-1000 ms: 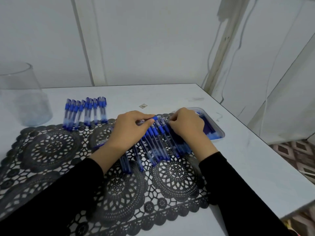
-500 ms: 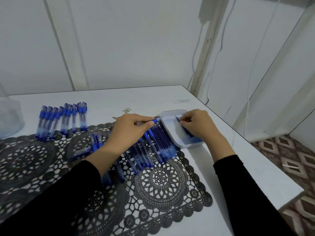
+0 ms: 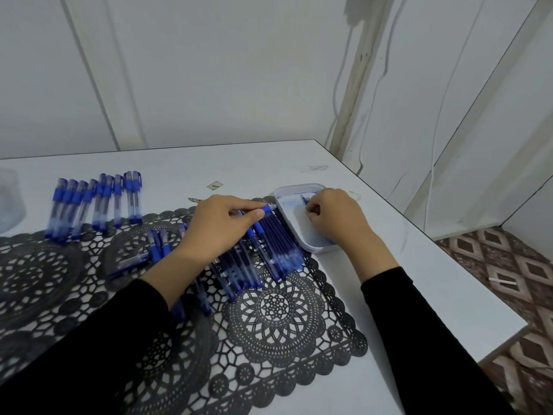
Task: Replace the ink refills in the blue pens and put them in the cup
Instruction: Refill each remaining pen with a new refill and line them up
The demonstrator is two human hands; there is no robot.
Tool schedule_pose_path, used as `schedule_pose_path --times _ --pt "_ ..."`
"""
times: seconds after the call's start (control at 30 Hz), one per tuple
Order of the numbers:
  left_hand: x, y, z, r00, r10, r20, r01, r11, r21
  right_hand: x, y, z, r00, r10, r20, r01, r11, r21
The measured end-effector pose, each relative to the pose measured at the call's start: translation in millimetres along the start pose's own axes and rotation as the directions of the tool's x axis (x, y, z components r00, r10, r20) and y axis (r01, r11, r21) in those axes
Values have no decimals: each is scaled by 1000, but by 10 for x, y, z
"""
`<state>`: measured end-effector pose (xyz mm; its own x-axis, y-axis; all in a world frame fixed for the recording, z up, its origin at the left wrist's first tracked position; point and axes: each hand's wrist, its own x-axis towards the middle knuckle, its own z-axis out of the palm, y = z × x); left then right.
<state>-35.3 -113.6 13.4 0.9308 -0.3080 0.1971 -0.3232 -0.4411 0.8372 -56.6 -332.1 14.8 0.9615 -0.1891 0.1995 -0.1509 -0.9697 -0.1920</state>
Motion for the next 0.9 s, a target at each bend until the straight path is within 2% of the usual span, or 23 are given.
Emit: schedule_pose_path --times 0.17,0.3,0.5,0.63,0.7,0.77,0.9 --pt "-7 9 -7 1000 5 -9 -5 1000 -10 -55 -21 -51 999 -47 6 47 999 7" --pt "-6 15 -13 1000 7 -16 -7 1000 -20 -69 -33 -67 1000 5 9 -6 994 112" --pt "-3 5 -14 1000 9 -9 -9 1000 -27 -72 -62 -89 997 74 37 -79 986 146" --pt "-4 1 -11 1000 20 -20 -21 999 -37 -55 -64 -60 990 139 15 -138 955 264" --pt "-3 2 -23 999 32 -31 -33 998 -45 -47 -46 -72 982 188 20 -181 901 394" --pt "-8 1 -47 998 53 -40 -55 996 -67 -58 -43 -117 973 226 37 -206 795 570" --pt "-65 24 -156 990 114 -88 -125 983 -135 -122 -156 -286 980 181 88 -165 473 865"
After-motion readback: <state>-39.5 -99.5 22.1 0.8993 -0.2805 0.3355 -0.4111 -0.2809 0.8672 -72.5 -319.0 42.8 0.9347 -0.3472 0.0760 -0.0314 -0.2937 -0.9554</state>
